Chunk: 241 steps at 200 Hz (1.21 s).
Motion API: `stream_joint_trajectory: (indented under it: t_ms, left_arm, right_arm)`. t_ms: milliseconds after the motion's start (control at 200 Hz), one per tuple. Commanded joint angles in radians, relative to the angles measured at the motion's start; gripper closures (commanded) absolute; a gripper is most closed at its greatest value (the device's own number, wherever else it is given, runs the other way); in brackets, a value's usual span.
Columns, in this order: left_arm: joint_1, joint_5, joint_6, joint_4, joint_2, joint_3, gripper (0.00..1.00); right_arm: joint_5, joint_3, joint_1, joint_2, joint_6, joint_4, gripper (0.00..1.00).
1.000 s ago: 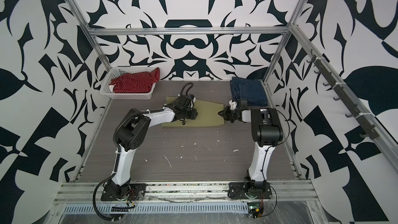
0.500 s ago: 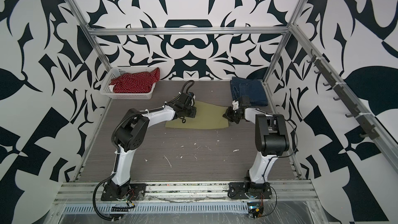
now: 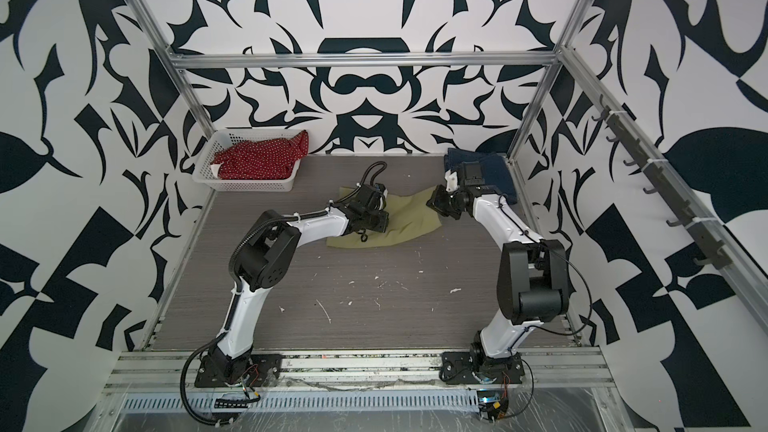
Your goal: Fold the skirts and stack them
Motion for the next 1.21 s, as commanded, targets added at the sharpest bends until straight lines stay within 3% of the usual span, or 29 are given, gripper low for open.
stream_joint_trajectory:
  t_ms: [0, 270, 405, 710, 845, 950, 1200]
  left_arm:
    - [-0.010, 0.008, -0.032, -0.004, 0.038, -0.021, 0.74]
    - [-0.010, -0.065, -0.051, 0.028, -0.068, -0.095, 0.72]
    - [-0.010, -0.061, -0.062, 0.080, -0.103, -0.128, 0.72]
    - [-0.009, -0.062, -0.093, 0.105, -0.239, -0.173, 0.70]
    - [-0.010, 0.012, -0.108, 0.068, -0.254, -0.148, 0.72]
    - [-0.010, 0.083, -0.157, 0.144, -0.252, -0.211, 0.74]
    - [-0.009, 0.226, -0.240, 0.266, -0.200, -0.291, 0.94]
  right_arm:
    - [0.039, 0.091, 0.065, -0.027, 0.012, -0.068, 1.00]
    - [0.190, 0.179, 0.103, 0.029, -0.068, -0.220, 1.00]
    - [0.170, 0.192, 0.115, 0.043, -0.069, -0.227, 1.00]
    - [0.264, 0.219, 0.128, 0.053, -0.118, -0.284, 1.00]
    - [0.269, 0.210, 0.128, 0.068, -0.123, -0.281, 1.00]
    - [0.271, 0.211, 0.128, 0.076, -0.127, -0.281, 1.00]
    - [0.288, 0.227, 0.116, 0.078, -0.137, -0.284, 1.00]
